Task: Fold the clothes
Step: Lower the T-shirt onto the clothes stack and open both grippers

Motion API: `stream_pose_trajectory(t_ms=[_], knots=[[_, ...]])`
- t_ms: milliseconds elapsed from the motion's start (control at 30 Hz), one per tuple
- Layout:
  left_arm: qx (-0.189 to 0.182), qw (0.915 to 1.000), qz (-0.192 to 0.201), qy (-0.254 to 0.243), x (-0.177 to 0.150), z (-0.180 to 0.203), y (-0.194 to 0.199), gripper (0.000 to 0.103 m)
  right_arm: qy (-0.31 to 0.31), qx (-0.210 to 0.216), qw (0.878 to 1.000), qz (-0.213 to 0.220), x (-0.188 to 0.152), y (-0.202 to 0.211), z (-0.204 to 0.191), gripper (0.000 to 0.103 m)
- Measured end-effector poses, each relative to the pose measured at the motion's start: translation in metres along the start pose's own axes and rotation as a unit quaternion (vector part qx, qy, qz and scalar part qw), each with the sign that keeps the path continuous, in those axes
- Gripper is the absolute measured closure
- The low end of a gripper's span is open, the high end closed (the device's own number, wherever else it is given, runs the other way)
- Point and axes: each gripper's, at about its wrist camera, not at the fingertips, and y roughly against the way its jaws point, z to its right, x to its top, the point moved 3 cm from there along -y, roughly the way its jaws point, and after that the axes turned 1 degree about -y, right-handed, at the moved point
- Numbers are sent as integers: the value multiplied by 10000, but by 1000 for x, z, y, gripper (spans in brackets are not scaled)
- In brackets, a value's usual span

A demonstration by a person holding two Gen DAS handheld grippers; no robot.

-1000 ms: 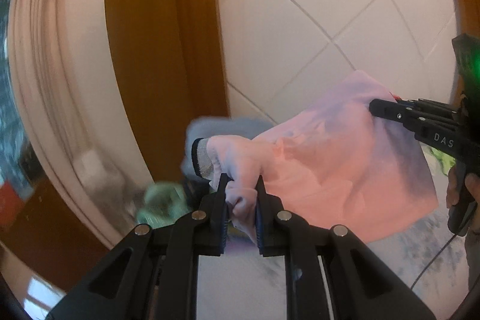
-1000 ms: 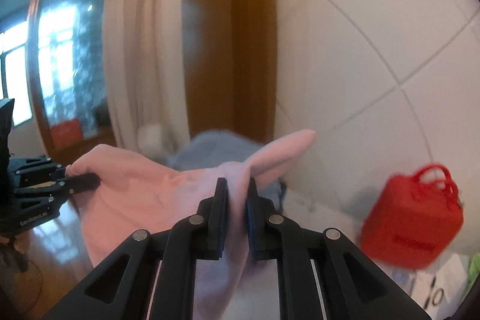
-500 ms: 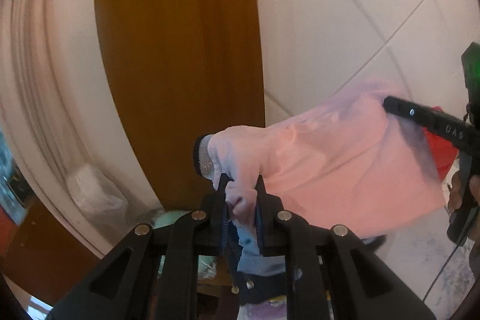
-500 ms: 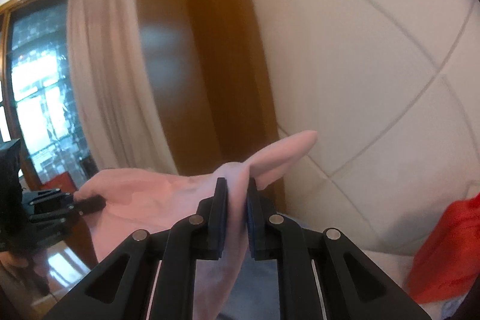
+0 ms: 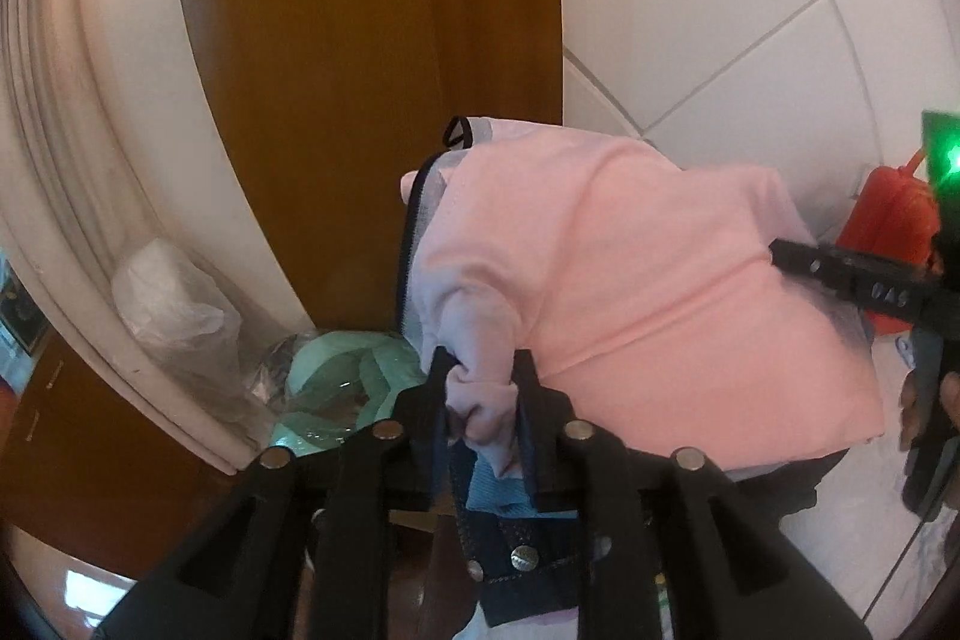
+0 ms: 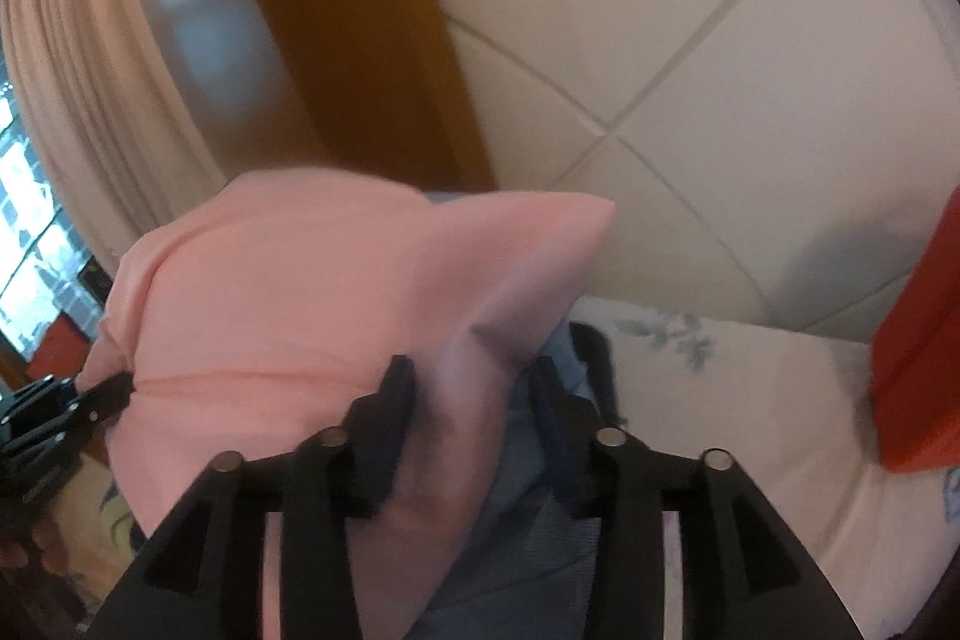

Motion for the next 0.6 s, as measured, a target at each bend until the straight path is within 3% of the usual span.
stream_pose_trajectory(t_ms=[67,133,167,200,233,300,600], knots=[[-8,10000,45,45,0,-1,9,67,16,-147,9998,94,4,10,-1,50],[-82,9998,139,128,0,-2,20,41,34,-319,9992,242,6,24,-1,31],[-119,9996,186,170,0,-3,26,33,17,-363,9987,355,5,32,-2,19],[-189,9993,238,213,-2,-2,34,17,-15,-360,9984,436,4,38,-2,9],[-237,9991,257,225,-4,0,38,5,-47,-356,9980,516,3,44,-2,6],[-311,9989,292,215,-7,4,47,0,-87,-311,9976,612,-1,54,-3,1],[-775,9954,185,526,-34,13,76,0,-32,-435,9972,600,-38,83,-26,0]])
